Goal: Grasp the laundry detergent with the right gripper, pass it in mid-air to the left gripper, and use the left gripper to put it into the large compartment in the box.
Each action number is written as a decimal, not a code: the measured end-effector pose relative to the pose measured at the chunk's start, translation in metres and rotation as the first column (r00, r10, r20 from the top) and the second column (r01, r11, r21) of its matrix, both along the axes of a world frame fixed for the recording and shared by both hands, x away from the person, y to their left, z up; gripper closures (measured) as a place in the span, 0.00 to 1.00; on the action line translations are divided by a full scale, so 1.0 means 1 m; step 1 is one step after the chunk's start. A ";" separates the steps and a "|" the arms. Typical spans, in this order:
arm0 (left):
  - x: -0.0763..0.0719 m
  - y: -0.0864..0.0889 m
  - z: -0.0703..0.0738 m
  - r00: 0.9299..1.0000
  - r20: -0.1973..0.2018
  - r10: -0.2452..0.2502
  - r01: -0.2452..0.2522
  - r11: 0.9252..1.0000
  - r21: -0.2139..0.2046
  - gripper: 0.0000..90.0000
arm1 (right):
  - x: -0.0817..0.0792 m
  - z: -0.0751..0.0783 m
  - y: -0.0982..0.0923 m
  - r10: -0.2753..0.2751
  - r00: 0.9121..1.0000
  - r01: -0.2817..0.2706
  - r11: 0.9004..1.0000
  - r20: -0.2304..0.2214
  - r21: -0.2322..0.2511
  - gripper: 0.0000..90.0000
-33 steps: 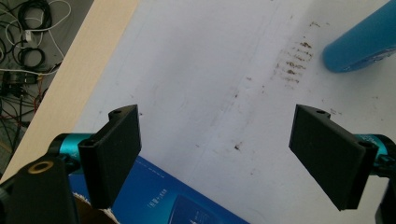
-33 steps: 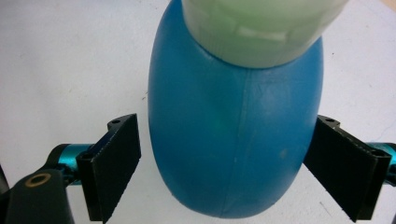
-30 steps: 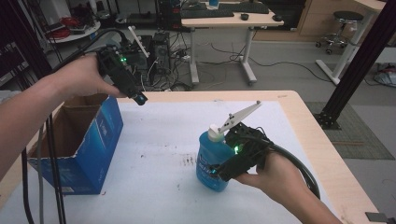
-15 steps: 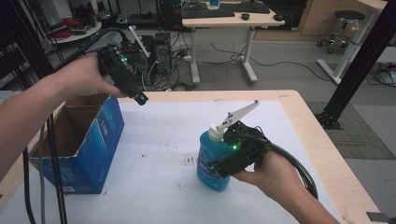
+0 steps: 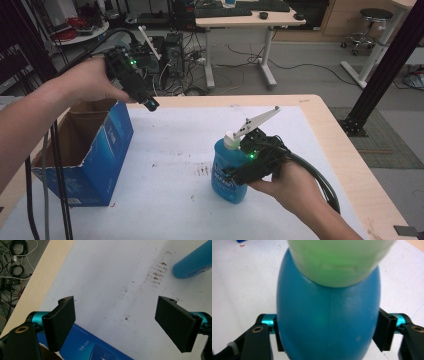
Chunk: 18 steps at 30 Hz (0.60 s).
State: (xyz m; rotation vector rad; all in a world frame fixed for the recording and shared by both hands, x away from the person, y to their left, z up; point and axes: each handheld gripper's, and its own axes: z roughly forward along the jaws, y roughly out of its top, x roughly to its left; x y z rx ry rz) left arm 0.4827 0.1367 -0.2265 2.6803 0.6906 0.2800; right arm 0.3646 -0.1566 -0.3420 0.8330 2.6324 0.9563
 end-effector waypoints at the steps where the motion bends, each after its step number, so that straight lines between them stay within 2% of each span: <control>1: 0.000 0.000 0.000 1.000 0.000 -0.003 0.003 1.000 0.003 0.19 | 0.000 0.000 0.000 0.001 1.000 -0.001 1.000 0.003 0.001 0.36; 10: -0.001 0.001 0.001 1.000 0.001 0.003 -0.003 1.000 -0.001 0.19 | 0.000 -0.001 0.000 0.002 1.000 -0.002 1.000 -0.003 0.011 0.37; 18: -0.001 0.002 0.001 1.000 0.001 0.000 0.000 1.000 0.001 0.19 | -0.001 -0.003 0.000 0.013 1.000 -0.012 1.000 -0.007 0.017 0.43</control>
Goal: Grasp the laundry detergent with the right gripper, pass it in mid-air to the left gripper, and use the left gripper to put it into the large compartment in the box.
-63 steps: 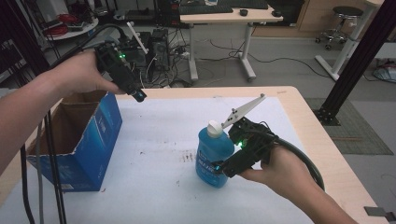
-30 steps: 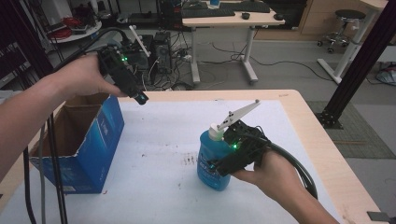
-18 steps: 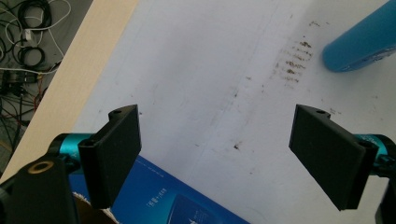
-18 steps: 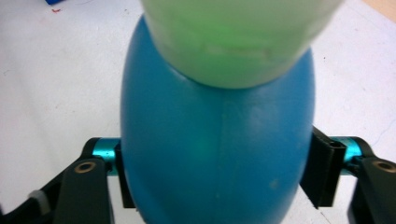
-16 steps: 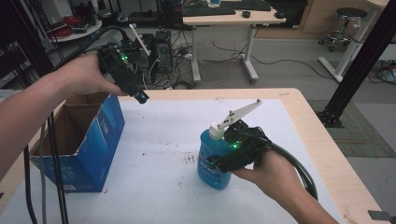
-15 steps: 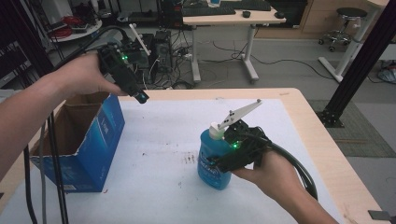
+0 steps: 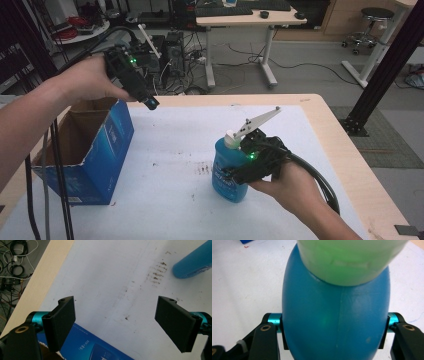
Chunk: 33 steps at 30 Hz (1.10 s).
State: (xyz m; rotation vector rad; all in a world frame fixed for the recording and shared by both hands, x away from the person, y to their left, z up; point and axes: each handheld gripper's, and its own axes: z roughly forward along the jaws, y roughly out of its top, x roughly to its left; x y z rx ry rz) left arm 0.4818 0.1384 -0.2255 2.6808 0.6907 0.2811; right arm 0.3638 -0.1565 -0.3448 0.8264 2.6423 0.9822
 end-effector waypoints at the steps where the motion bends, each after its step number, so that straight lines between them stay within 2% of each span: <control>1: 0.000 0.000 0.000 1.000 0.001 0.001 -0.001 1.000 0.000 0.19 | 0.000 0.000 0.000 0.002 1.000 -0.002 1.000 -0.002 0.001 0.44; 18: -0.002 -0.002 0.001 1.000 0.002 0.000 0.000 1.000 0.001 0.19 | 0.000 -0.002 -0.003 0.010 1.000 -0.010 1.000 -0.002 0.021 0.48; 26: -0.004 -0.002 0.002 1.000 0.007 -0.005 0.006 1.000 -0.003 0.19 | 0.005 -0.002 -0.007 0.058 0.998 -0.057 0.998 -0.008 0.035 0.50; 31: -0.005 -0.001 0.004 1.000 0.011 -0.014 0.014 1.000 -0.004 0.19 | 0.011 0.001 -0.015 0.084 0.996 -0.083 0.994 -0.012 0.076 0.50; 33: -0.006 -0.002 0.003 1.000 0.010 -0.012 0.012 1.000 -0.009 0.19 | 0.014 0.009 -0.018 0.127 0.992 -0.127 0.987 0.005 0.094 0.50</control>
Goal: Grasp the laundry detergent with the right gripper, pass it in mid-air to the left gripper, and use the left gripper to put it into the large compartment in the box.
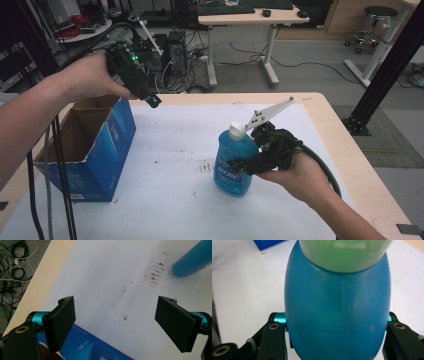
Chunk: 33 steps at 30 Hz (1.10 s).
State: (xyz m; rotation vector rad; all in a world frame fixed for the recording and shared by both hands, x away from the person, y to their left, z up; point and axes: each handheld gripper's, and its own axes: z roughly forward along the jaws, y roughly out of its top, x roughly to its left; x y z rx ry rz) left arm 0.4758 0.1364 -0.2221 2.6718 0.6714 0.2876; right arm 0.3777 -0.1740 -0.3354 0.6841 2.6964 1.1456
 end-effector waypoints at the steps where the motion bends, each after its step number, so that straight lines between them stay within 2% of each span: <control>1: 0.000 0.000 0.001 1.000 0.002 -0.009 0.009 1.000 0.007 0.19 | 0.000 0.000 0.000 0.000 1.000 0.000 1.000 0.000 0.000 0.50; 3: 0.000 0.000 0.001 1.000 0.001 -0.011 0.011 1.000 0.007 0.19 | 0.003 0.007 -0.001 0.025 1.000 -0.025 1.000 0.015 0.007 0.50; 4: -0.001 0.000 0.001 1.000 0.001 -0.009 0.009 1.000 0.001 0.19 | 0.007 0.015 -0.002 0.058 0.998 -0.058 0.998 0.027 0.010 0.50; 6: -0.002 0.000 0.001 1.000 0.004 -0.009 0.009 1.000 -0.001 0.19 | 0.009 0.018 -0.002 0.075 0.997 -0.075 0.997 0.034 0.013 0.50; 7: -0.002 0.001 0.001 1.000 0.004 -0.012 0.012 1.000 0.000 0.19 | 0.012 0.024 -0.002 0.114 0.993 -0.115 0.993 0.043 0.021 0.50; 9: -0.003 0.001 0.002 1.000 0.005 -0.019 0.019 1.000 0.004 0.19 | 0.017 0.028 -0.002 0.159 0.986 -0.161 0.987 0.049 0.028 0.50; 10: -0.003 0.001 0.002 1.000 0.004 -0.016 0.016 1.000 -0.002 0.19 | 0.017 0.028 -0.002 0.159 0.986 -0.161 0.987 0.049 0.028 0.50; 11: -0.004 0.001 0.002 1.000 0.005 -0.018 0.018 1.000 -0.002 0.19 | 0.021 0.030 -0.002 0.202 0.978 -0.204 0.978 0.046 0.033 0.50; 12: -0.004 0.002 0.002 1.000 0.005 -0.021 0.021 1.000 -0.002 0.19 | 0.021 0.030 -0.002 0.202 0.978 -0.204 0.978 0.046 0.033 0.50; 13: -0.004 0.002 0.003 1.000 0.007 -0.027 0.027 1.000 0.003 0.19 | 0.024 0.030 0.000 0.245 0.968 -0.247 0.969 0.045 0.032 0.50; 14: -0.005 0.002 0.003 1.000 0.006 -0.025 0.025 1.000 -0.002 0.19 | 0.024 0.030 0.000 0.245 0.968 -0.247 0.969 0.045 0.032 0.50; 16: -0.006 0.002 0.003 0.999 0.006 -0.032 0.032 0.999 -0.004 0.19 | 0.026 0.031 0.003 0.281 0.959 -0.283 0.959 0.047 0.036 0.50; 17: -0.006 0.002 0.003 0.999 0.004 -0.034 0.034 0.999 -0.001 0.19 | 0.028 0.030 0.005 0.310 0.950 -0.312 0.949 0.044 0.049 0.50; 18: -0.006 0.001 0.003 0.999 0.006 -0.037 0.037 0.999 -0.004 0.19 | 0.028 0.030 0.005 0.310 0.950 -0.312 0.949 0.044 0.049 0.50; 19: -0.006 0.001 0.003 0.999 0.007 -0.039 0.039 0.999 -0.004 0.19 | 0.029 0.029 0.006 0.326 0.944 -0.328 0.943 0.045 0.056 0.50; 20: -0.006 0.001 0.003 0.999 0.007 -0.044 0.044 0.999 0.001 0.19 | 0.032 0.027 0.009 0.361 0.932 -0.363 0.930 0.040 0.064 0.50; 21: -0.006 0.001 0.003 0.999 0.007 -0.047 0.048 0.999 -0.001 0.19 | 0.032 0.027 0.009 0.361 0.932 -0.363 0.930 0.040 0.064 0.50; 22: -0.007 0.001 0.002 0.999 0.006 -0.043 0.043 0.999 -0.006 0.19 | 0.033 0.025 0.010 0.377 0.925 -0.379 0.923 0.041 0.064 0.50; 23: -0.007 0.001 0.003 0.999 0.008 -0.050 0.050 0.999 -0.003 0.19 | 0.035 0.021 0.014 0.404 0.914 -0.406 0.912 0.040 0.063 0.50; 24: -0.007 0.001 0.003 0.999 0.008 -0.052 0.052 0.999 -0.005 0.19 | 0.035 0.021 0.014 0.404 0.914 -0.406 0.912 0.040 0.063 0.50; 28: -0.008 0.001 0.002 0.998 0.006 -0.055 0.055 0.998 -0.002 0.19 | 0.036 0.013 0.022 0.442 0.896 -0.444 0.896 0.046 0.029 0.50; 29: -0.008 0.001 0.002 0.998 0.006 -0.057 0.057 0.998 0.000 0.19 | 0.036 0.010 0.026 0.459 0.887 -0.460 0.888 0.053 0.023 0.50; 30: -0.008 0.001 0.002 0.998 0.006 -0.058 0.058 0.998 0.002 0.19 | 0.036 0.008 0.028 0.468 0.882 -0.469 0.883 0.053 0.023 0.50; 31: -0.008 0.001 0.002 0.998 0.005 -0.061 0.061 0.998 0.004 0.19 | 0.036 0.008 0.028 0.468 0.882 -0.469 0.883 0.053 0.023 0.50; 33: -0.008 0.001 0.002 0.998 0.008 -0.063 0.063 0.998 0.003 0.19 | 0.036 0.006 0.032 0.483 0.874 -0.485 0.874 0.058 0.021 0.50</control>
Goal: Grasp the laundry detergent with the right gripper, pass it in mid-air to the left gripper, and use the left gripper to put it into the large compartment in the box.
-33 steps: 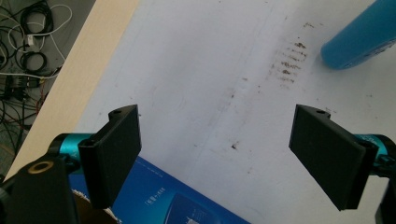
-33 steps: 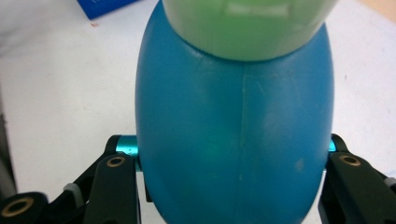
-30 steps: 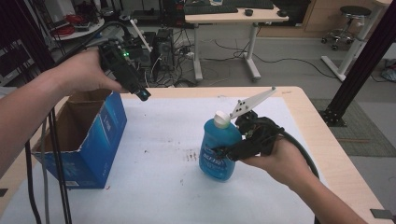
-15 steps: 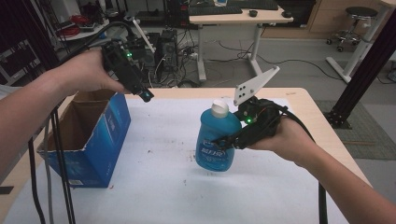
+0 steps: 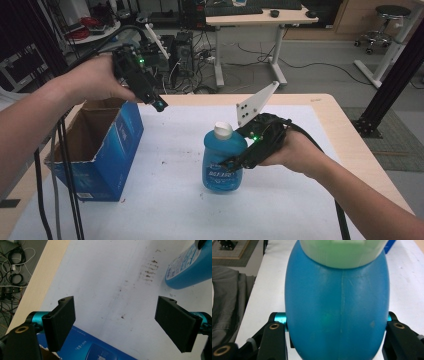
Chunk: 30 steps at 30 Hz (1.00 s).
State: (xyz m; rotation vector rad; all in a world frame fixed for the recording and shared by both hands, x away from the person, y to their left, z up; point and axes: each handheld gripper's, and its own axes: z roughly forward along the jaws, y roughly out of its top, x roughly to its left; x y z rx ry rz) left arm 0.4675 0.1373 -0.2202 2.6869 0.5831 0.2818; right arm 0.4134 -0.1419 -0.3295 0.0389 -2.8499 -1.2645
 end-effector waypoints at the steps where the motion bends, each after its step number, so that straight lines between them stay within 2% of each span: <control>1: 0.000 0.000 0.000 1.000 0.001 0.002 -0.002 1.000 -0.005 0.19 | -0.001 -0.002 0.004 0.014 1.000 -0.014 1.000 0.005 0.000 0.50; 12: -0.003 -0.003 0.000 1.000 0.002 -0.007 0.007 1.000 0.000 0.19 | 0.000 -0.013 0.016 0.045 0.999 -0.045 0.999 0.005 0.012 0.50; 20: -0.005 -0.004 0.000 1.000 -0.001 -0.016 0.016 1.000 -0.001 0.19 | 0.001 -0.014 0.019 0.046 0.999 -0.047 0.999 0.010 0.020 0.50; 23: -0.007 -0.005 0.001 0.999 -0.004 -0.042 0.042 0.999 -0.006 0.19 | 0.001 -0.012 0.018 0.038 0.999 -0.038 0.999 0.002 0.027 0.50; 26: -0.010 -0.009 0.002 0.996 -0.029 -0.082 0.081 0.996 -0.027 0.19 | 0.001 -0.011 0.018 0.035 0.999 -0.035 0.999 -0.002 0.025 0.50; 30: -0.017 -0.017 0.003 0.986 -0.062 -0.155 0.154 0.988 -0.025 0.19 | 0.001 -0.010 0.017 0.030 1.000 -0.030 0.999 -0.005 0.025 0.50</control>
